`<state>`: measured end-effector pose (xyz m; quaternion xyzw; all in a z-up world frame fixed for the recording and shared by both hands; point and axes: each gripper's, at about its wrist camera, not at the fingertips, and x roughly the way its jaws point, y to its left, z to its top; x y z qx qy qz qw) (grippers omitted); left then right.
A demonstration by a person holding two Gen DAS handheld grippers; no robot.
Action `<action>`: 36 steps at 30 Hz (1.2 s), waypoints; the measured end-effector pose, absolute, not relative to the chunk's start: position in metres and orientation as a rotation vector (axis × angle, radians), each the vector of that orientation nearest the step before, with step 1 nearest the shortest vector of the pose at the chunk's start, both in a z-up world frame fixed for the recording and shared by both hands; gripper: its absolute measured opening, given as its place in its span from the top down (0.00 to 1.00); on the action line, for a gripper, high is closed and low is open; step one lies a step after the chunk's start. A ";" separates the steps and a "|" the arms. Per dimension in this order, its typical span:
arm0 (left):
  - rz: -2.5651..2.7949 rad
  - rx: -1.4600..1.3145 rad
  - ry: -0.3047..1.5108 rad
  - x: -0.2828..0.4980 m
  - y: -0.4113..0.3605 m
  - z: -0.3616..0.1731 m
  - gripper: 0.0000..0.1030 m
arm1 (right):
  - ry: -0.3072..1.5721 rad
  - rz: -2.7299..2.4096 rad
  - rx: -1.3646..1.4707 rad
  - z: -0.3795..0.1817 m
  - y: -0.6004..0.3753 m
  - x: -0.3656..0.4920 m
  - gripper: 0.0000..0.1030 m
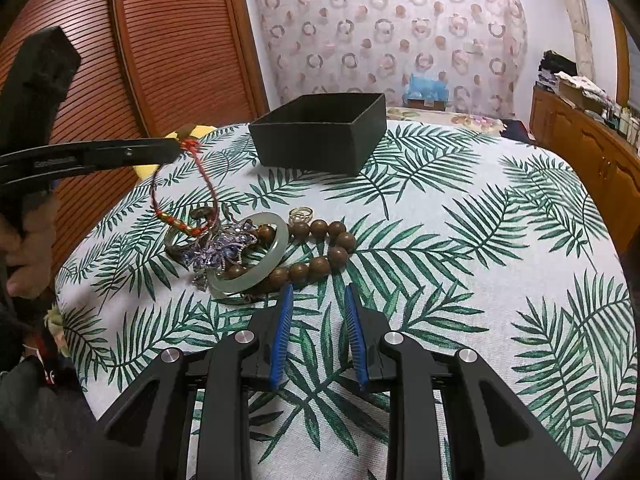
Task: Organize jewelry
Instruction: 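Return the right tool to the pile and grasp the silver hair combs, then carry hair combs into the box with right tool while left tool holds red bracelet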
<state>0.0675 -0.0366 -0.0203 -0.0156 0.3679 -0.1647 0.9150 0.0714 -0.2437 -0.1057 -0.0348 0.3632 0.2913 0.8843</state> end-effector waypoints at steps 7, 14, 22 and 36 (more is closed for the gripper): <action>-0.297 -0.054 0.728 0.054 -0.010 -0.013 0.98 | 0.732 0.700 -0.113 -0.091 -0.205 0.076 0.44; -0.280 -0.082 0.709 0.045 0.009 -0.016 0.98 | 0.750 0.756 -0.202 -0.091 -0.165 0.086 0.30; -0.272 -0.088 0.697 0.042 0.013 -0.022 0.98 | 0.813 0.782 -0.225 -0.099 -0.151 0.096 0.25; -0.272 -0.091 0.700 0.042 0.015 -0.024 0.98 | 0.769 0.724 -0.385 -0.106 -0.130 0.092 0.37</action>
